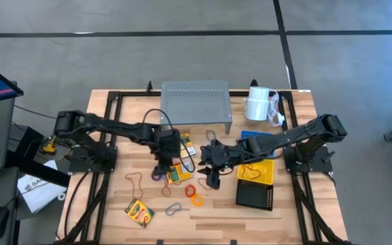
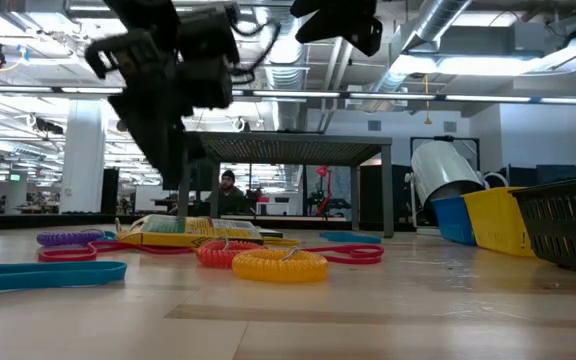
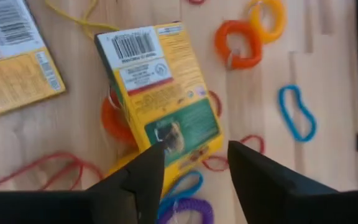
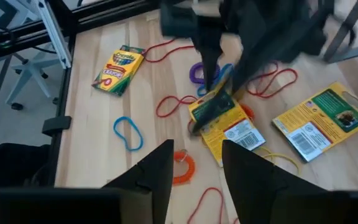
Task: Pick & Place Office Desk Supplies
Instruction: Put the crayon box into the black basket
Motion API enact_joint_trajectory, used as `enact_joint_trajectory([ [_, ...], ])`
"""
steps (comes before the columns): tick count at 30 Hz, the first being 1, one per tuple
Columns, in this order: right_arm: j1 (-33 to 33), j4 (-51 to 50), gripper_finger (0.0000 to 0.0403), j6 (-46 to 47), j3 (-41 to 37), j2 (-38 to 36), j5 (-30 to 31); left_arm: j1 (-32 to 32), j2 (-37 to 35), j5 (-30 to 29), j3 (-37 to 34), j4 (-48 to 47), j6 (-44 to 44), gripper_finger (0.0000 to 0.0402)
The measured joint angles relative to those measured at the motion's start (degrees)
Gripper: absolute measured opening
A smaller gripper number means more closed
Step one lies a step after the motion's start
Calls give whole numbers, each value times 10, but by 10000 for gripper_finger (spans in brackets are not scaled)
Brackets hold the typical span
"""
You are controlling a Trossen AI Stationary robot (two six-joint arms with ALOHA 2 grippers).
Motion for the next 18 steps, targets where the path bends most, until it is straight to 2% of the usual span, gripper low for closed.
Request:
enact_joint_trajectory([
  [6,10,4,121,21,0,0,1,0,42,11,0,10,2,196],
  [18,27,11,118,30,0,0,1,11,47,9,0,34,3,215],
])
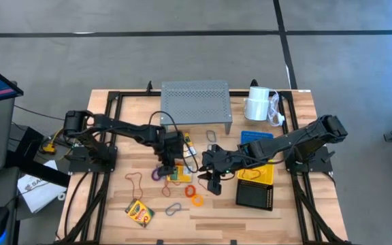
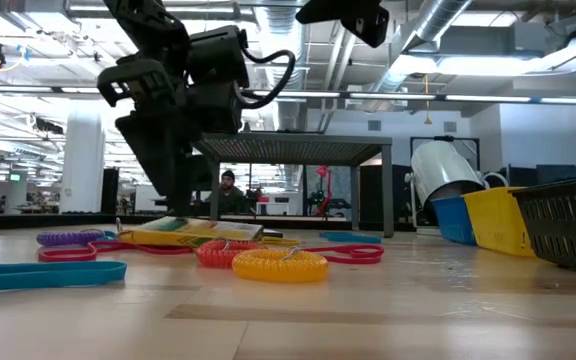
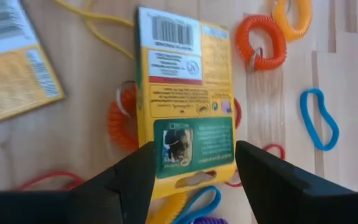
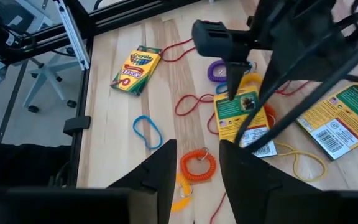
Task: Pick & Place Office Desk Supplies
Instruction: Put the crayon box into the black basket
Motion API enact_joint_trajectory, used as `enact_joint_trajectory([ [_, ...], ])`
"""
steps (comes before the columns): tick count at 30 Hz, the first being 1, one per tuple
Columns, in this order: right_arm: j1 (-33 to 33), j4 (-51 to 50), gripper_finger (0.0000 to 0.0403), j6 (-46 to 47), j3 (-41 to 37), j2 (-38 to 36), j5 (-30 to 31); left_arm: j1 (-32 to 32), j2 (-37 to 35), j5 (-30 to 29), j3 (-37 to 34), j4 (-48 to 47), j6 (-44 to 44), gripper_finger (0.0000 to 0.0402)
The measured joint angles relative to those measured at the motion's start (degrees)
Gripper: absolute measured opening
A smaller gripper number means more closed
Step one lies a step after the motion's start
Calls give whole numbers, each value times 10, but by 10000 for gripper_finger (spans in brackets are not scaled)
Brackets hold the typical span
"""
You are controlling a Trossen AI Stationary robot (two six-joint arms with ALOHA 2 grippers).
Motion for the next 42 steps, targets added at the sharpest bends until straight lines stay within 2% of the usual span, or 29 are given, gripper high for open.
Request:
enact_joint_trajectory([
  [26,0,0,118,0,0,0,1,18,1,-2,0,0,13,240],
  [42,4,7,118,0,0,0,-1,-3,52,2,0,11,11,231],
])
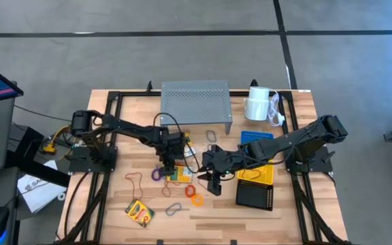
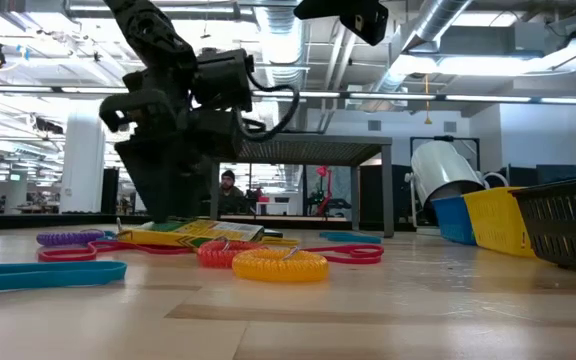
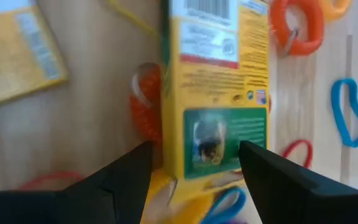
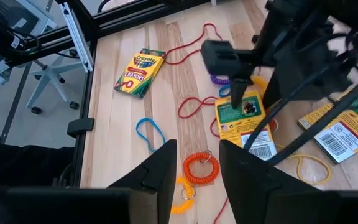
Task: Pick & Place Office Desk Supplies
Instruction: Put the crayon box into the black basket
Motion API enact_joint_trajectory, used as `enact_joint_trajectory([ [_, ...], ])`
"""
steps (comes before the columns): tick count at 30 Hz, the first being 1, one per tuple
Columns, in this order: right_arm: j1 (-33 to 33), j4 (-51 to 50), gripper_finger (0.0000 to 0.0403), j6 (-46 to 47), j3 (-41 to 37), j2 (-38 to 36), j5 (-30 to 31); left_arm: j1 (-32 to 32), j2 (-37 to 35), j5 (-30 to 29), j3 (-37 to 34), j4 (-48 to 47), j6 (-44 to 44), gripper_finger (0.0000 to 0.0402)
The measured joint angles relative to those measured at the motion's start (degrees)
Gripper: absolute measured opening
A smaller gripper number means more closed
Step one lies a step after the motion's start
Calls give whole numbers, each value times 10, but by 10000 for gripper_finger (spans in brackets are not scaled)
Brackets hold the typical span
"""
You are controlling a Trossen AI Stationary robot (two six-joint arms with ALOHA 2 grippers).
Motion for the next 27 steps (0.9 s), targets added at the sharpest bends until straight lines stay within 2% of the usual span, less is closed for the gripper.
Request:
enact_joint_trajectory([
  [6,0,-2,118,0,0,0,0,-15,1,-2,0,-1,2,184],
  [16,0,-3,118,0,0,0,0,-15,-9,7,1,-10,0,17],
  [27,0,-4,118,-1,0,0,0,-15,-84,-8,-1,-61,3,7],
])
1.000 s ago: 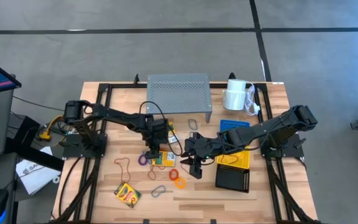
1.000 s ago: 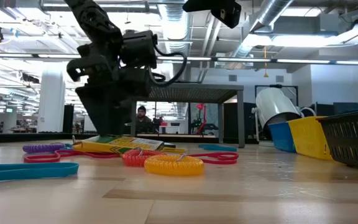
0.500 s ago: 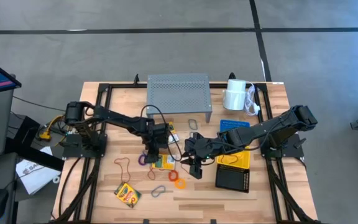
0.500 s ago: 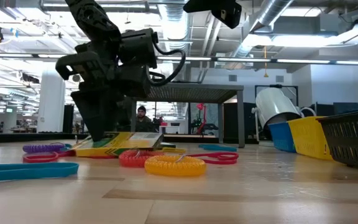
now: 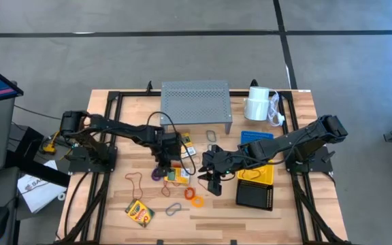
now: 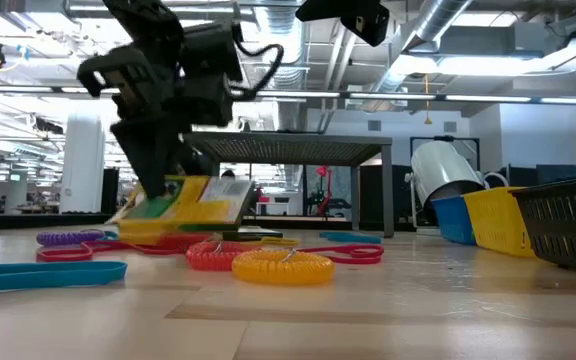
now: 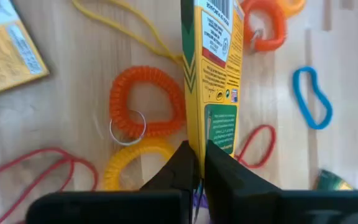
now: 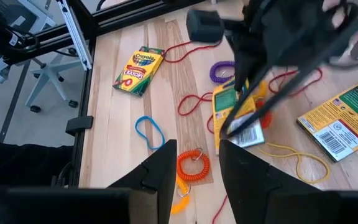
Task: Pick & Place Office Desk Supplies
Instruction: Put the crayon box into the black basket
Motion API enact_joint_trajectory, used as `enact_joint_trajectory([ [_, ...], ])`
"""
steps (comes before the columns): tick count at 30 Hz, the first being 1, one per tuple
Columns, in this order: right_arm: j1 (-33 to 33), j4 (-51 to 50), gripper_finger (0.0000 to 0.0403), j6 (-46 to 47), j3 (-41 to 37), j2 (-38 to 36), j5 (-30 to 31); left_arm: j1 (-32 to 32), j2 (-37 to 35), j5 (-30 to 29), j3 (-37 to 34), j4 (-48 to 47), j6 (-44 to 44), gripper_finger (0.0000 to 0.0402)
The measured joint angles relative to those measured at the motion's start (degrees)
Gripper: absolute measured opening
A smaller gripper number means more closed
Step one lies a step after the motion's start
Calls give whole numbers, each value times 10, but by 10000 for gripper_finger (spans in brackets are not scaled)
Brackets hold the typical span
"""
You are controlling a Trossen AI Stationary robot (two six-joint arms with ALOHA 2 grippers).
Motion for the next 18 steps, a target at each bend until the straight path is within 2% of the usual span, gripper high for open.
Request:
enact_joint_trajectory([
  [10,-10,28,118,0,0,0,0,0,-107,3,0,-6,-20,6],
  [14,-22,29,124,6,0,0,1,0,-146,-26,1,-4,-34,6],
  [18,-43,47,146,63,0,0,5,0,-180,-66,1,-1,-42,6],
])
